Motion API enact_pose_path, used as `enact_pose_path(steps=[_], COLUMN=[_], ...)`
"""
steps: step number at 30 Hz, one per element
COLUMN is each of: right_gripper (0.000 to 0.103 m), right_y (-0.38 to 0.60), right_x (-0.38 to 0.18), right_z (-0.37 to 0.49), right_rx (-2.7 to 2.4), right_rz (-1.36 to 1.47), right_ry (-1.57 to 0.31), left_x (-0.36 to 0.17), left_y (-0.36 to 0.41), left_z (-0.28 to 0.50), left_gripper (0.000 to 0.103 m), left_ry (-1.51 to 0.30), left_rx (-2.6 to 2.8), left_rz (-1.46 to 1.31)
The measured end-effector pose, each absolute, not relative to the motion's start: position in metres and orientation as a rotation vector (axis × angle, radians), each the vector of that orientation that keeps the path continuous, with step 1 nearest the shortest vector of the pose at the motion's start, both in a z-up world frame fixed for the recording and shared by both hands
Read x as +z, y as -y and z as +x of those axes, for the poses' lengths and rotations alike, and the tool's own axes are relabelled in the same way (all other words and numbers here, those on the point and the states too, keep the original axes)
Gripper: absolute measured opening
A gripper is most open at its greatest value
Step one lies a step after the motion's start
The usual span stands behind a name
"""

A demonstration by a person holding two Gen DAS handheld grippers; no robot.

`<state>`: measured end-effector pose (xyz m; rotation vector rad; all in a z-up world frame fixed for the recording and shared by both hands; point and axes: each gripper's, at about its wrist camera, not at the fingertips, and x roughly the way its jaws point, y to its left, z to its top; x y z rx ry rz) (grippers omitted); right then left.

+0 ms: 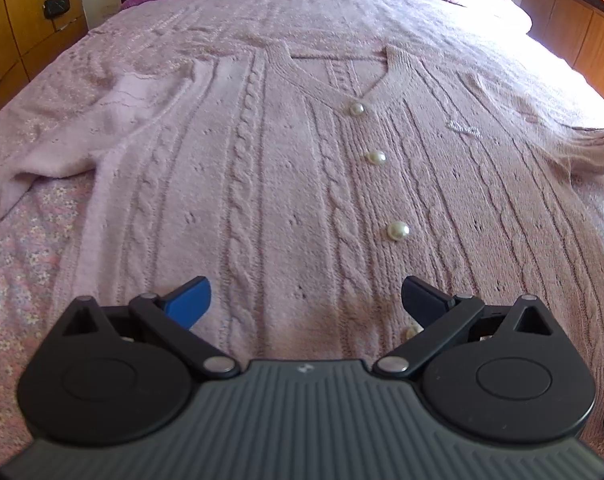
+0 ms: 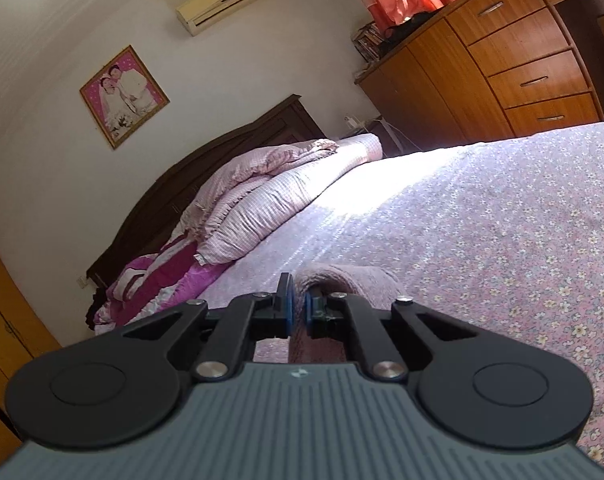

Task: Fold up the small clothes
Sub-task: 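Lift the sleeve with the right gripper, lay it across the front, open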

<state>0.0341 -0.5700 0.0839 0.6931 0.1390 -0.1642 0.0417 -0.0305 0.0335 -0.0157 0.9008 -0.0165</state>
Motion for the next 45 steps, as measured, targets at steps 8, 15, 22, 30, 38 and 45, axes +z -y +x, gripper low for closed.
enact_pose_path(steps=[8,15,22,30,38,45], right_gripper=[0.006,0.006,0.006,0.006,0.006,0.006], right_y=[0.502,0.431,0.349,0.241,0.147,0.110], right_x=[0.126,0.152,0.170,0.164,0.113,0.052], right_z=[0.040,0.057,0.074,0.101,0.122,0.129], right_rx=[-0.054,0.031,0.104,0.187,0.276,0.313], right_rz=[0.619,0.578,0.529,0.408,0.385,0.360], right_ry=[-0.133,-0.142,-0.148,-0.179,-0.366,-0.514], left_x=[0.048,0.058,0.063,0.067,0.062,0.059], left_y=[0.010,-0.007,-0.034,-0.068,-0.086,-0.091], left_z=[0.040,0.039,0.039,0.033,0.031,0.032], left_gripper=[0.103,0.103,0.103,0.103,0.103,0.103], left_ry=[-0.865,-0.832,-0.815,-0.788,-0.785,-0.787], left_rx=[0.000,0.017,0.057,0.118,0.149,0.151], left_rz=[-0.031,-0.009,-0.052,-0.074,-0.086,-0.087])
